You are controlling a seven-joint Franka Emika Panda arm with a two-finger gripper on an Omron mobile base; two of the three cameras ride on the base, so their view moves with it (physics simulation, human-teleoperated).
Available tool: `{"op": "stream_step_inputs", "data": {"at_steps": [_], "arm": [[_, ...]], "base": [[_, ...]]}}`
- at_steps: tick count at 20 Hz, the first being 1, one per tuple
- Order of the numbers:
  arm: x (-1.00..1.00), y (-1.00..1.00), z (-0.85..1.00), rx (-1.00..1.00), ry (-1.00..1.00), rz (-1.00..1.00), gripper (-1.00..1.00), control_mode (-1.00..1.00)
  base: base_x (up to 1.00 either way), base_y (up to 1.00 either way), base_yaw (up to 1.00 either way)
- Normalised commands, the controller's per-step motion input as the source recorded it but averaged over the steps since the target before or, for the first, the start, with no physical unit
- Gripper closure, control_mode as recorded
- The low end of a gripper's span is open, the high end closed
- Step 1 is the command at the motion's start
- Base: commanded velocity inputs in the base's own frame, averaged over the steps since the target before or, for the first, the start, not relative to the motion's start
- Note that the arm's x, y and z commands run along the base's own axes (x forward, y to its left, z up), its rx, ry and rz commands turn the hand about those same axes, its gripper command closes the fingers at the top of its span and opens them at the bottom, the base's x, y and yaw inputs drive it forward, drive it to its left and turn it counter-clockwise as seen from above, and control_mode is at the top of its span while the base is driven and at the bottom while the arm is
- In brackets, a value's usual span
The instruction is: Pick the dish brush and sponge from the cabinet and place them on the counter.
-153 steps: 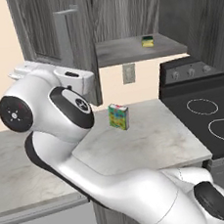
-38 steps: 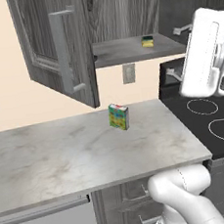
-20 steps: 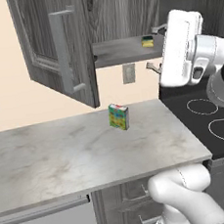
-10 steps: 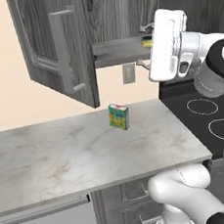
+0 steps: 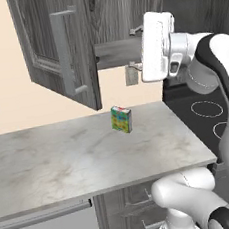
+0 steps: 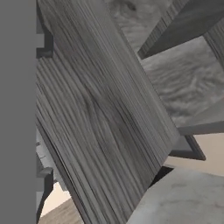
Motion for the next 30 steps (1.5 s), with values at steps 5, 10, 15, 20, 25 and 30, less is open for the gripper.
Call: {"op": "stream_step_inputs", "data": {"at_steps": [5, 10, 15, 20, 25, 30], "arm": [[0.23, 0.35, -0.04, -0.02, 0.0, 0.04, -1.0, -1.0], [0.28, 0.26, -0.02, 0.0, 0.0, 0.07, -1.0, -1.0], [0.43, 0.23, -0.05, 0.0, 0.0, 0.1, -1.0, -1.0], [0.29, 0.2, -0.01, 0.0, 0.0, 0.15, -1.0, -1.0], [0.04, 0.18, 0.0, 0.0, -0.02, 0.16, -1.0, -1.0], [0.0, 0.2, 0.0, 0.0, -0.03, 0.15, -1.0, -1.0]], "base": [[0.0, 0.0, 0.0], [0.0, 0.0, 0.0], [0.0, 0.0, 0.0], [0.0, 0.0, 0.0], [0.0, 0.0, 0.0], [0.0, 0.0, 0.0]]}}
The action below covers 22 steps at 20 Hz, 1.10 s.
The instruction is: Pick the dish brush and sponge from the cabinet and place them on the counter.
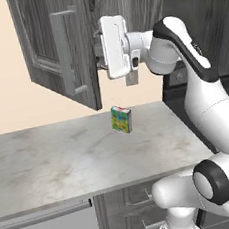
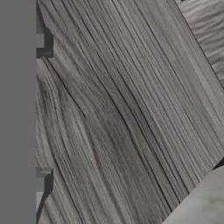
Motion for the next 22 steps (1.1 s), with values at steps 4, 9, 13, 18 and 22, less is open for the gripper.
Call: {"op": "stream_step_inputs", "data": {"at_steps": [4, 9, 13, 18, 22], "arm": [[0.0, 0.28, 0.0, -0.01, -0.02, 0.14, -1.0, -1.0], [0.0, 0.36, 0.0, -0.02, -0.04, 0.13, -1.0, -1.0], [0.0, 0.45, 0.0, -0.03, -0.03, 0.13, -1.0, -1.0], [0.0, 0.51, 0.0, -0.04, -0.02, 0.12, -1.0, -1.0], [-0.05, 0.49, 0.0, -0.05, -0.06, 0.12, -1.0, -1.0]], "base": [[0.0, 0.0, 0.0], [0.0, 0.0, 0.0], [0.0, 0.0, 0.0], [0.0, 0.0, 0.0], [0.0, 0.0, 0.0]]}}
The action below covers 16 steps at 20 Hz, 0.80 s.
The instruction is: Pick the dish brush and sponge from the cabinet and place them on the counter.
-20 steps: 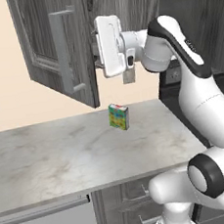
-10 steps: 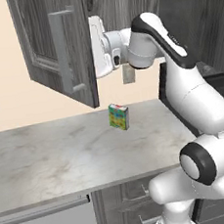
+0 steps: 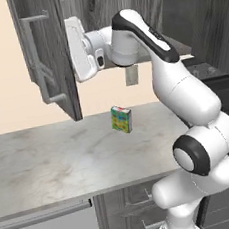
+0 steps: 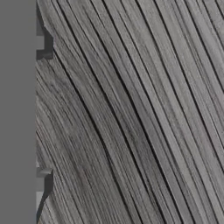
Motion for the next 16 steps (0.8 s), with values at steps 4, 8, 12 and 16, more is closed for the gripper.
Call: {"op": "stream_step_inputs", "data": {"at_steps": [4, 8, 12, 16], "arm": [[-0.26, 0.46, 0.0, -0.09, -0.16, 0.08, -1.0, -1.0], [-0.08, 0.6, 0.0, -0.1, -0.17, 0.03, -1.0, -1.0], [-0.17, 0.48, 0.0, -0.12, -0.23, 0.0, -1.0, -1.0], [-0.68, -0.06, 0.0, -0.14, -0.28, 0.0, -1.0, -1.0]], "base": [[0.0, 0.0, 0.0], [0.0, 0.0, 0.0], [0.0, 0.0, 0.0], [0.0, 0.0, 0.0]]}}
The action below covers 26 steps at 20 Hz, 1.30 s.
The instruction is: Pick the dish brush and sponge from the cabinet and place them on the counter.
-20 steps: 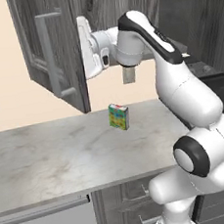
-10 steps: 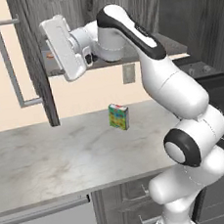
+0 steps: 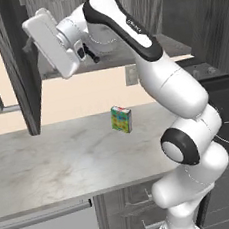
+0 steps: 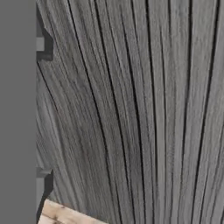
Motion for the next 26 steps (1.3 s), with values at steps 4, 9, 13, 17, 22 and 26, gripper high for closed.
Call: {"op": "stream_step_inputs", "data": {"at_steps": [4, 9, 13, 17, 22, 26], "arm": [[-0.84, -0.38, 0.0, -0.12, -0.31, 0.0, -1.0, -1.0], [-0.73, -0.57, -0.03, -0.07, -0.31, 0.0, -1.0, -1.0], [-0.62, -0.73, -0.09, -0.03, -0.3, 0.0, -1.0, -1.0], [-0.58, -0.77, -0.04, -0.01, -0.28, 0.0, -1.0, -1.0], [-0.47, -0.65, 0.0, -0.01, -0.29, 0.01, -1.0, -1.0], [-0.38, -0.45, 0.0, -0.03, -0.3, 0.03, -1.0, -1.0]], "base": [[0.0, 0.0, 0.0], [0.0, 0.0, 0.0], [0.0, 0.0, 0.0], [0.0, 0.0, 0.0], [0.0, 0.0, 0.0], [0.0, 0.0, 0.0]]}}
